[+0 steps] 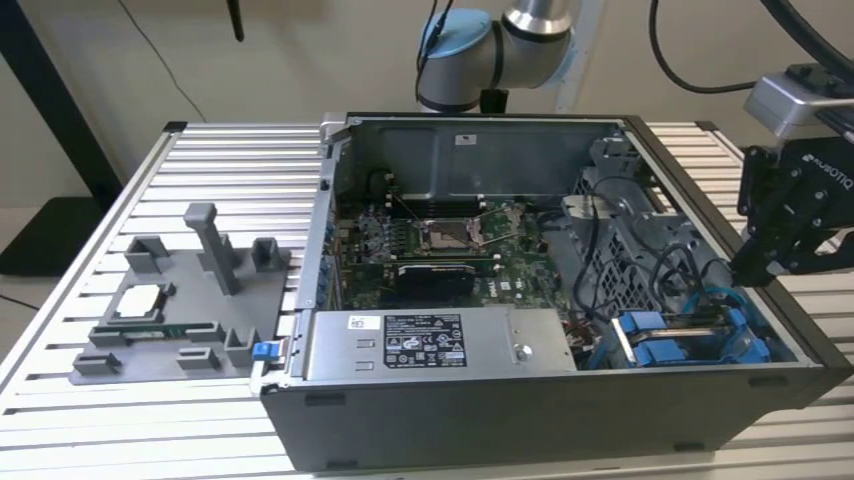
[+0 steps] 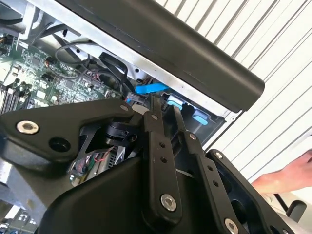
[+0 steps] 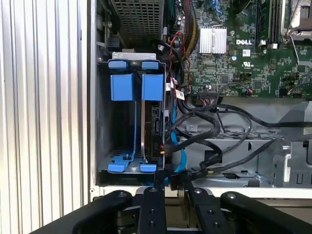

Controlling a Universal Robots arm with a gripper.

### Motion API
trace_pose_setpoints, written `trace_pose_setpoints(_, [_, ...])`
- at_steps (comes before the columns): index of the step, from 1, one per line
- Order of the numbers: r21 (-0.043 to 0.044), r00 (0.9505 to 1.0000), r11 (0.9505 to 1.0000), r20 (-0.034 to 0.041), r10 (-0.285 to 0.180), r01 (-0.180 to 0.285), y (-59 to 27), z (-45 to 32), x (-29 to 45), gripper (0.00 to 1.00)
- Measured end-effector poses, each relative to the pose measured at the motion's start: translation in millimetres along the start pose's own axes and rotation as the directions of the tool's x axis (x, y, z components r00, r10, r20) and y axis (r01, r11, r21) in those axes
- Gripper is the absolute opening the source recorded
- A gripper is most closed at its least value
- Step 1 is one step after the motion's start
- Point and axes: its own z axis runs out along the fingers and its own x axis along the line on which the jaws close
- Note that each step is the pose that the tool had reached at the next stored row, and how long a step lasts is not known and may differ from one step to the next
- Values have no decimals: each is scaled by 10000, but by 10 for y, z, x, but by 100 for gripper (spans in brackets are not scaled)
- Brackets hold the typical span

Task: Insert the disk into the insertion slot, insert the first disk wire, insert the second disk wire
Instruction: 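Insert the second disk wire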

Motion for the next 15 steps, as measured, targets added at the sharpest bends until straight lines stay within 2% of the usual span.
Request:
trace_pose_setpoints(10, [-1, 10000, 10000, 2, 0, 0, 0, 6, 2, 100])
trace_pose_setpoints(14, [0, 10000, 10000, 30, 0, 0, 1, 21, 2, 100])
trace_pose_setpoints(15, [-1, 10000, 10000, 55, 0, 0, 1, 27, 2, 0])
